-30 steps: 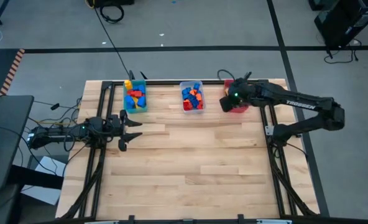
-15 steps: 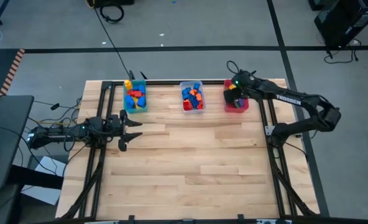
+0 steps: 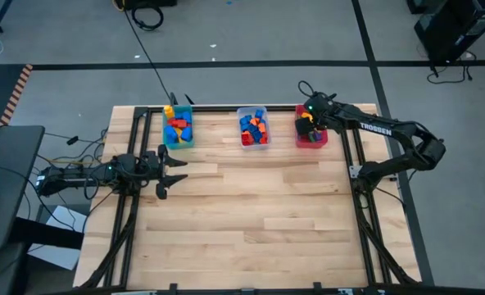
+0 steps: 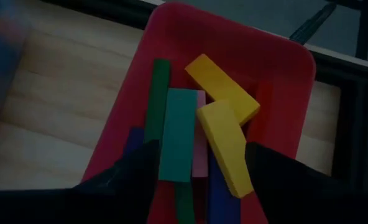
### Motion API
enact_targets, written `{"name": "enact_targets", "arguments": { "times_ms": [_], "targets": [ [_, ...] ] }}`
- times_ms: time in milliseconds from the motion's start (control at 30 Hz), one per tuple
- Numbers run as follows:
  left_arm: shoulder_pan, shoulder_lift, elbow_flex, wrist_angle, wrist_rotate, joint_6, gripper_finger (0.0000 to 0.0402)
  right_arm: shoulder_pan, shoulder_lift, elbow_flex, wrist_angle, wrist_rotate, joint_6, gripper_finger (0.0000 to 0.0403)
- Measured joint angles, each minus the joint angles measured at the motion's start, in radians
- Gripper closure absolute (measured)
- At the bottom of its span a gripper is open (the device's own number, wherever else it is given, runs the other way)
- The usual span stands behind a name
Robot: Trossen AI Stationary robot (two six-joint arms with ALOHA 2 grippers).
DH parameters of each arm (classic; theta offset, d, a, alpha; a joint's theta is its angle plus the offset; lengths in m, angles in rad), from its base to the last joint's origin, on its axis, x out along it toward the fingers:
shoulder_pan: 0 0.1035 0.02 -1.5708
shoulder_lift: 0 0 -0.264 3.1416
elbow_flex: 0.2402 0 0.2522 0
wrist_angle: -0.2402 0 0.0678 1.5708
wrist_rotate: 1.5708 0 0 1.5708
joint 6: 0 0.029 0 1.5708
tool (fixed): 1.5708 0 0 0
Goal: Sort blocks by size
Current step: Put the yellow block into the red bin, then return to Home Position
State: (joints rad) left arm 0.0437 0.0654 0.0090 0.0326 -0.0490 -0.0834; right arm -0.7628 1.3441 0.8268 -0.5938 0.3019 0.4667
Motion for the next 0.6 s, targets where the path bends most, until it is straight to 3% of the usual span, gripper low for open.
{"name": "enact_targets", "arguments": {
  "times_ms": [267,600],
  "targets": [
    [0.000,0.000,0.000,0.000,0.000,0.000,0.0183,0.000,0.000,0.000,-0.012,-0.029,0.000,0.0200],
    [0.000,0.000,0.000,0.000,0.000,0.000,0.0183,0.019,-0.012,0.001,-0.005,-0.107,-0.071,0.0390]
  ]
}}
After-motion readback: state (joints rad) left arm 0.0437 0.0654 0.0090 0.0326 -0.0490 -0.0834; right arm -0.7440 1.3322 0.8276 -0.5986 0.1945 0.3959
